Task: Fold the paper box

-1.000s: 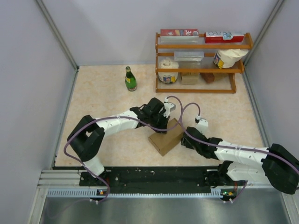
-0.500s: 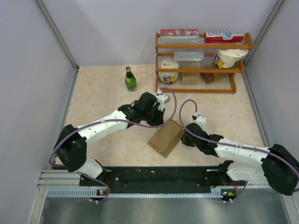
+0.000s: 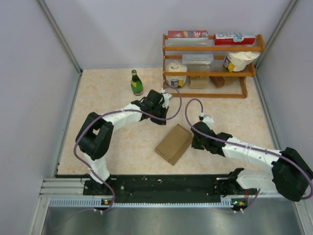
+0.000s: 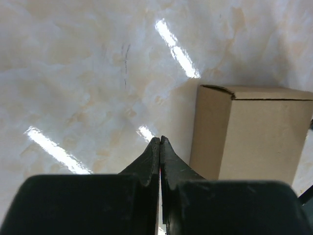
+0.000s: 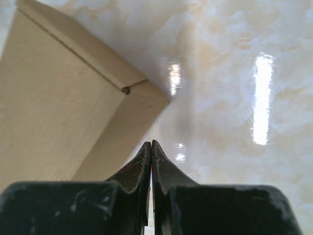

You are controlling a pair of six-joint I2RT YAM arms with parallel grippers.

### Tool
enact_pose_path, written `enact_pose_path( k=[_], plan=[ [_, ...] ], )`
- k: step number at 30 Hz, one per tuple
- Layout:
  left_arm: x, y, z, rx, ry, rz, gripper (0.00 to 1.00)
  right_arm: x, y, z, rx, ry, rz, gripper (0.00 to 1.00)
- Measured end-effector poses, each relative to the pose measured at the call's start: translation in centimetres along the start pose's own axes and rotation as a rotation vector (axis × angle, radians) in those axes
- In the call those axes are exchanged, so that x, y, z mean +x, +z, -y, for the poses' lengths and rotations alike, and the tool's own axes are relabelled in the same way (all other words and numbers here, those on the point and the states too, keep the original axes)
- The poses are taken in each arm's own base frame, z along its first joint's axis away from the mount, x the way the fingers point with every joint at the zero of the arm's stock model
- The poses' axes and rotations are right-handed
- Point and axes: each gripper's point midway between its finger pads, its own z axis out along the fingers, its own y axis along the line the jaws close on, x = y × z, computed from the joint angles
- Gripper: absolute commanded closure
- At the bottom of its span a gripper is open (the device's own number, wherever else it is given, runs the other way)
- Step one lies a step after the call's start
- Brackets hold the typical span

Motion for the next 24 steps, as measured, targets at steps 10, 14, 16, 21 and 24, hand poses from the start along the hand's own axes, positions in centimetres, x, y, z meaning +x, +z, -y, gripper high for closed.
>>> enact_pose_path(
  k=[10, 14, 16, 21, 24],
  plan=[
    [2.1, 1.7, 0.4, 0.058, 0.036, -0.084, 1.0, 0.2, 1.2, 1.2, 0.093, 0.001, -0.075, 1.0],
    [2.1, 1.8, 0.9, 0.074, 0.049, -0.083, 1.0, 0.6, 1.8, 1.2, 0.107, -0.01, -0.101, 1.0],
    [2.2, 1.8, 1.2, 0.084, 0.054, -0.087, 1.0, 0.8, 1.9, 1.3, 0.113, -0.013, -0.111, 1.0],
    [2.5, 1.9, 2.1, 0.101, 0.068, -0.094, 1.0, 1.3, 2.2, 1.5, 0.125, -0.023, -0.131, 1.0],
    [2.7, 2.0, 2.9, 0.116, 0.081, -0.1, 1.0, 1.1, 2.4, 1.2, 0.126, -0.032, -0.138, 1.0]
  ],
)
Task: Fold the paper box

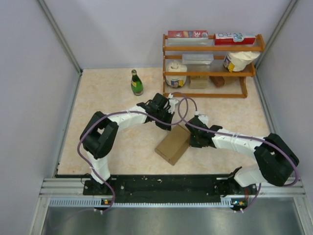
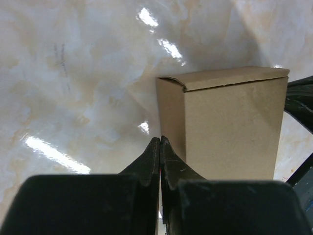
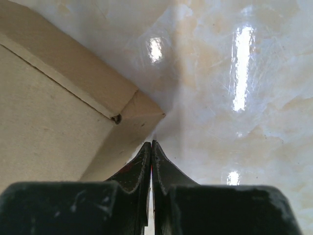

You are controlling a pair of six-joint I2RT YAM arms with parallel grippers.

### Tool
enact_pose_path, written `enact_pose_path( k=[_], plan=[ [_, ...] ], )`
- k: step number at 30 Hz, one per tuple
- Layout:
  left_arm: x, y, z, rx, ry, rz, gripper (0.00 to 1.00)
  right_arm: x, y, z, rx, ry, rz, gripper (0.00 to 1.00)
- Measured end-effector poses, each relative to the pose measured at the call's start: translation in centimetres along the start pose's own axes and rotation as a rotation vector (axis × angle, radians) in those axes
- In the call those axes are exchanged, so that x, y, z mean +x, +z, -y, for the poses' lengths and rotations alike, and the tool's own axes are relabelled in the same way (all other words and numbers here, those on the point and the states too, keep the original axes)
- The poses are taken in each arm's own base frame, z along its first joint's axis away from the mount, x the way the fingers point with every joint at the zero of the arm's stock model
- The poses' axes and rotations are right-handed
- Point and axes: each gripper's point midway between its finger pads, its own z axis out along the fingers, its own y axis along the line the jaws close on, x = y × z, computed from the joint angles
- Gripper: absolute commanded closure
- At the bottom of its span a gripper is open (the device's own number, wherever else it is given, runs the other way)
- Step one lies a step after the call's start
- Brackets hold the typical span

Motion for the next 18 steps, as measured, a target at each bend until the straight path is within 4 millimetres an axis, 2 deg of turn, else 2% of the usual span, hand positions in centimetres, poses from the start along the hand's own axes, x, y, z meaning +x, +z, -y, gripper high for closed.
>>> enact_pose_path(
  k=[5, 12, 18],
  plan=[
    [0.6, 0.4, 1.2, 0.023, 0.021, -0.011, 1.0, -0.5, 0.0, -0.8, -0.018, -0.014, 0.003, 1.0],
    [2.2, 0.9, 1.3, 0.025, 0.007, -0.042, 1.0, -0.3, 0.2, -1.0, -0.036, -0.049, -0.012, 1.0],
    [2.7, 1.2, 1.8, 0.03, 0.015, -0.048, 1.0, -0.1, 0.3, -1.5, -0.068, -0.075, -0.03, 1.0]
  ],
)
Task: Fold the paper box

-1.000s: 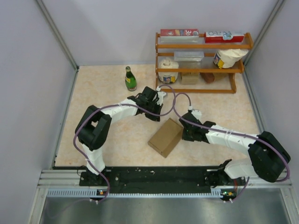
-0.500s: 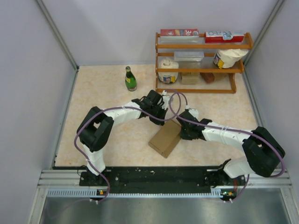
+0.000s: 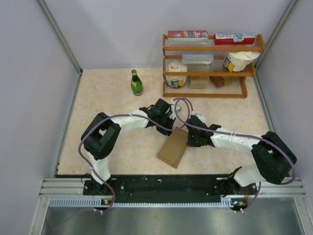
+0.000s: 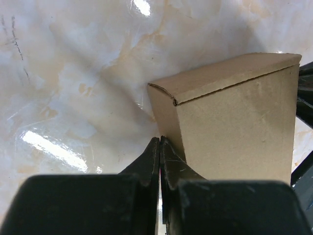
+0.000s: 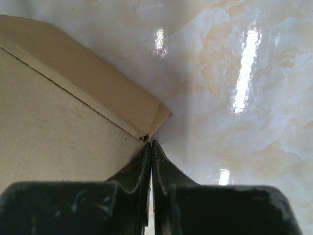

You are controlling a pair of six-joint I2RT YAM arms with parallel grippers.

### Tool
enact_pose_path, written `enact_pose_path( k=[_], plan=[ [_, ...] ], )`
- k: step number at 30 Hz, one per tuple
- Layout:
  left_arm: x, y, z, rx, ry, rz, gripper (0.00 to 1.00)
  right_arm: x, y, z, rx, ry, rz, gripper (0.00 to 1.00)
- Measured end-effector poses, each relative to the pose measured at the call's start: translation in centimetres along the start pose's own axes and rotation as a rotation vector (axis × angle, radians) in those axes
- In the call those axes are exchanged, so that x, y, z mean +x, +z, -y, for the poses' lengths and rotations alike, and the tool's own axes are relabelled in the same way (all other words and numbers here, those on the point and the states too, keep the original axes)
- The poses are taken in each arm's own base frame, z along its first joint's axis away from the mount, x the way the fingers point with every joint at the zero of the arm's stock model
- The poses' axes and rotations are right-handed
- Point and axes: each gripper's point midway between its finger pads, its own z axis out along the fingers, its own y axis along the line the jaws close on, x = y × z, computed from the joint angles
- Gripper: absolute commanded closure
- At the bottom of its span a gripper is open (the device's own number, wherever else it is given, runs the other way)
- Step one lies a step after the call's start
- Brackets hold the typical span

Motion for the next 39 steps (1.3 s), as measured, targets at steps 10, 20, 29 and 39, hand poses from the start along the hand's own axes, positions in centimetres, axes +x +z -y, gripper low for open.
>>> enact_pose_path(
  k=[10, 20, 29, 39],
  plan=[
    [0.3, 0.2, -0.2, -0.012, -0.018, 0.001, 1.0, 0.2, 0.3, -0.7, -0.061, -0.016, -0.008, 1.0],
    [2.1, -0.4, 0.0, -0.025, -0.092, -0.006, 1.0, -0.7, -0.4, 0.1, -0.077, 0.053, 0.048, 1.0],
    [2.9, -4.0, -1.4, -0.095, -0.169, 0.076, 1.0, -0.6, -2.3, 0.7, -0.107, 0.092, 0.093, 1.0],
    [7.3, -5.8, -0.8, -0.086, -0.206, 0.075, 1.0, 5.0, -3.1, 0.2, -0.108, 0.019, -0.034, 1.0]
  ],
)
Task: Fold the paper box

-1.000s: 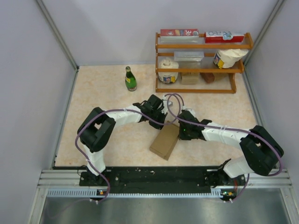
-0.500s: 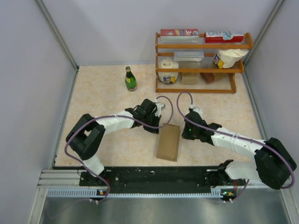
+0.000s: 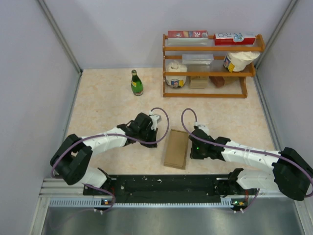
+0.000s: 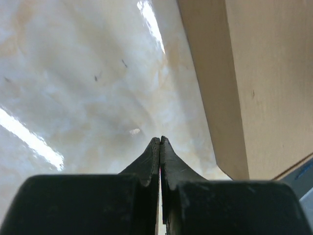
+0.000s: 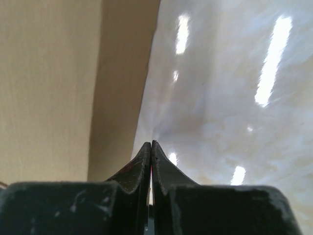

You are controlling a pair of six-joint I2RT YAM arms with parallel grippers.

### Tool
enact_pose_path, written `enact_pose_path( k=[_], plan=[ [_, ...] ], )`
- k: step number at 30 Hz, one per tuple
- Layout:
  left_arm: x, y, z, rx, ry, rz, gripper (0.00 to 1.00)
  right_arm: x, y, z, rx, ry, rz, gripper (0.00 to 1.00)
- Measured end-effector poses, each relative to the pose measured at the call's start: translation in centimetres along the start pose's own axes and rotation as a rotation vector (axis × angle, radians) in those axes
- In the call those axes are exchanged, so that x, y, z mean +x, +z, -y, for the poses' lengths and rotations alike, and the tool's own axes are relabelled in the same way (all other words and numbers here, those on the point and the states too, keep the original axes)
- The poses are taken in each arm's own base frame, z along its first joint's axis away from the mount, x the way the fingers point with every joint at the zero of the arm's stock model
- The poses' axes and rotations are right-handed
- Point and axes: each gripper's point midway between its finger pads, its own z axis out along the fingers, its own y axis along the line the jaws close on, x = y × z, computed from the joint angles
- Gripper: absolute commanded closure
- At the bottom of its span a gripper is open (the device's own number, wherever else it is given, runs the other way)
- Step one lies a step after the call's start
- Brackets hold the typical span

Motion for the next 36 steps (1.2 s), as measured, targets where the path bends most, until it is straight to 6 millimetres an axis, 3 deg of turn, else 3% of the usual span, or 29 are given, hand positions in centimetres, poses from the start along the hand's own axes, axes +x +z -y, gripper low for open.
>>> enact_pose_path(
  k=[6, 12, 19, 36],
  plan=[
    [2.0, -1.3, 1.7, 0.046, 0.014, 0.005, 1.0, 3.9, -0.5, -0.9, 0.003, -0.002, -0.068, 1.0],
    [3.4, -1.3, 3.6, 0.091, 0.03, -0.014, 1.0, 5.4, -1.0, -1.1, 0.025, 0.039, -0.097, 1.0],
    [5.7, -1.1, 6.0, 0.129, 0.069, -0.065, 1.0, 5.9, -1.2, -1.4, 0.024, 0.069, -0.102, 1.0],
    [7.6, -0.6, 6.9, 0.134, 0.085, -0.109, 1.0, 6.0, -0.9, -2.3, 0.015, 0.059, -0.108, 1.0]
  ],
)
